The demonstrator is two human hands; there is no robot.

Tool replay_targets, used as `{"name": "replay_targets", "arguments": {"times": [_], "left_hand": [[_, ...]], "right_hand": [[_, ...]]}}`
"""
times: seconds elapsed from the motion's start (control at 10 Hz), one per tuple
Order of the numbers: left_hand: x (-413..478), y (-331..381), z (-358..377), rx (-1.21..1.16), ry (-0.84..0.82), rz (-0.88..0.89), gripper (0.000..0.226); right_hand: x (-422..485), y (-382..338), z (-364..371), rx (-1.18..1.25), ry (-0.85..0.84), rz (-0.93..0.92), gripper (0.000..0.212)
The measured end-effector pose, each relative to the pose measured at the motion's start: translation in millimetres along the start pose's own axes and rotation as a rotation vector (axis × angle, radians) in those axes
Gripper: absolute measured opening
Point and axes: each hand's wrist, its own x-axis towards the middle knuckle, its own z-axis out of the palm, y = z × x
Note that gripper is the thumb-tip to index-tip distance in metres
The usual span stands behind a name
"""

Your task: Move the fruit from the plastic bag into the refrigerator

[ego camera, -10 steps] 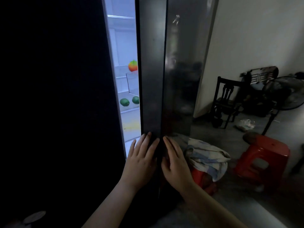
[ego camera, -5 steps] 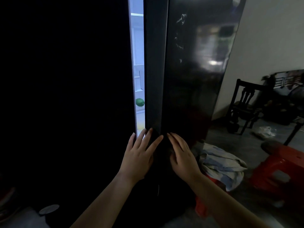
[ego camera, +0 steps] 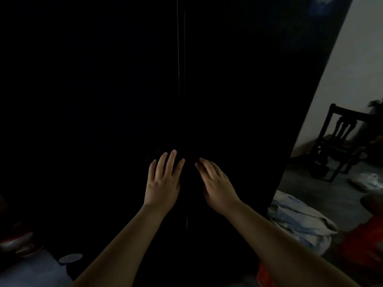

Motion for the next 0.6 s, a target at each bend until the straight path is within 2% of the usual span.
{"name": "replay_targets", "arguments": {"times": [0.2, 0.3, 0.4, 0.6], "left_hand": [[0.0, 2.0, 2.0, 0.041, 0.072, 0.012, 0.063], [1.3, 4.0, -4.5, 0.056, 0.051, -0.017, 0.064], [1.6, 8.6, -14.1, 0.045, -0.017, -0.053, 0.070], [2.8, 17.3, -47.5, -0.030, -0.088, -0.115, 0.069]], "right_hand": [[5.3, -0.2, 5.6, -0.057, 0.005, -0.002, 0.073], [5.2, 2.1, 2.1, -0.052, -0.007, -0.033, 0.077], [4.4, 4.0, -6.6, -0.027, -0.055, -0.039, 0.071], [-5.7, 12.0, -30.6, 0.059, -0.030, -0.074, 0.071]]}}
